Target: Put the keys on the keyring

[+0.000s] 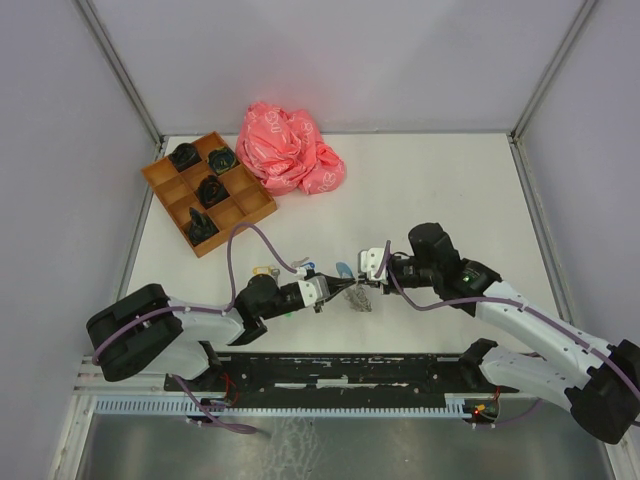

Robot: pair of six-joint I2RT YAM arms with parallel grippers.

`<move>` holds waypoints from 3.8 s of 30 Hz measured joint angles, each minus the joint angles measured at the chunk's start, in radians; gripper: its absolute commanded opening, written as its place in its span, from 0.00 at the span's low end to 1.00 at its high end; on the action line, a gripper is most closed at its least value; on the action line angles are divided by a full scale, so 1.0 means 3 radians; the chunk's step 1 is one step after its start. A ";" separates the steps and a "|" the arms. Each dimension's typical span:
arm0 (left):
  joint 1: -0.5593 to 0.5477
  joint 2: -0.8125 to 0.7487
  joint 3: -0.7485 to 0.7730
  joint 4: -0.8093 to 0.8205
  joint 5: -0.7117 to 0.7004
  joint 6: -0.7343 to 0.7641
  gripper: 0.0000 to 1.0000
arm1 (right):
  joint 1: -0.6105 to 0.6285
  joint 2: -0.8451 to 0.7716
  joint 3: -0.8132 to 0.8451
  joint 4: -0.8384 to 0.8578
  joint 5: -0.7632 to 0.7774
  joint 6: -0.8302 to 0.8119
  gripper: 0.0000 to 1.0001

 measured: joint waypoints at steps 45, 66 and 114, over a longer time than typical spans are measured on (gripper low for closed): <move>0.0052 -0.0796 0.0622 -0.3675 -0.1795 -0.2228 0.38 | 0.0010 -0.0145 0.0107 -0.0429 0.0275 -0.0645 0.01; 0.0277 0.0464 0.1765 -0.4515 -0.1940 -0.2298 0.36 | 0.0027 -0.0145 0.0107 -0.0427 0.0276 -0.0635 0.01; 0.0305 -0.0600 0.0664 -0.3094 -0.1415 -0.1227 0.03 | 0.0032 -0.0145 0.0112 -0.0453 0.0360 -0.0582 0.01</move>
